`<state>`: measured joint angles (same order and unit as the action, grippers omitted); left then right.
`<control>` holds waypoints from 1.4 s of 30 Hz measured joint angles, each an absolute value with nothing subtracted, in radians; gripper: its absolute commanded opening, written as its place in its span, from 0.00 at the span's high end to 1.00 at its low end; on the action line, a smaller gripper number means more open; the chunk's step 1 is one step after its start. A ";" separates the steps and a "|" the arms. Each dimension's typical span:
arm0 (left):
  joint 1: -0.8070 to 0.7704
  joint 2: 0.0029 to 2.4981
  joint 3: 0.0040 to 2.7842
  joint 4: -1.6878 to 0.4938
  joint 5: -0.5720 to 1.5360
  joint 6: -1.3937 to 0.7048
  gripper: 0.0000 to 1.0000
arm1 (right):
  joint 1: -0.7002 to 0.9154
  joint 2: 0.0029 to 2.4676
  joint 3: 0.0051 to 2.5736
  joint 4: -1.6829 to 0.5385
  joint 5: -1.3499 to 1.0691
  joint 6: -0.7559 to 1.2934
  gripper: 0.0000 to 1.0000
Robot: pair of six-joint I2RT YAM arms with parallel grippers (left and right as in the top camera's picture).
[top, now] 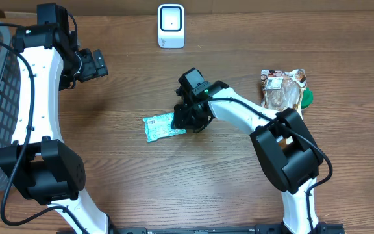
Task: Scan the item barcode
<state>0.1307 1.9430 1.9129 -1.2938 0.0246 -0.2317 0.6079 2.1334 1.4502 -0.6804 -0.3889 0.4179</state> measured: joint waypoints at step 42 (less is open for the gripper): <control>0.131 1.943 1.913 -1.294 0.025 -0.232 0.00 | 0.435 1.436 1.438 -0.839 -0.473 0.345 0.96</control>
<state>0.1307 1.9430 1.9129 -1.2942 0.0250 -0.2317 0.4347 1.4361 1.4380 -0.8387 -0.4728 0.3447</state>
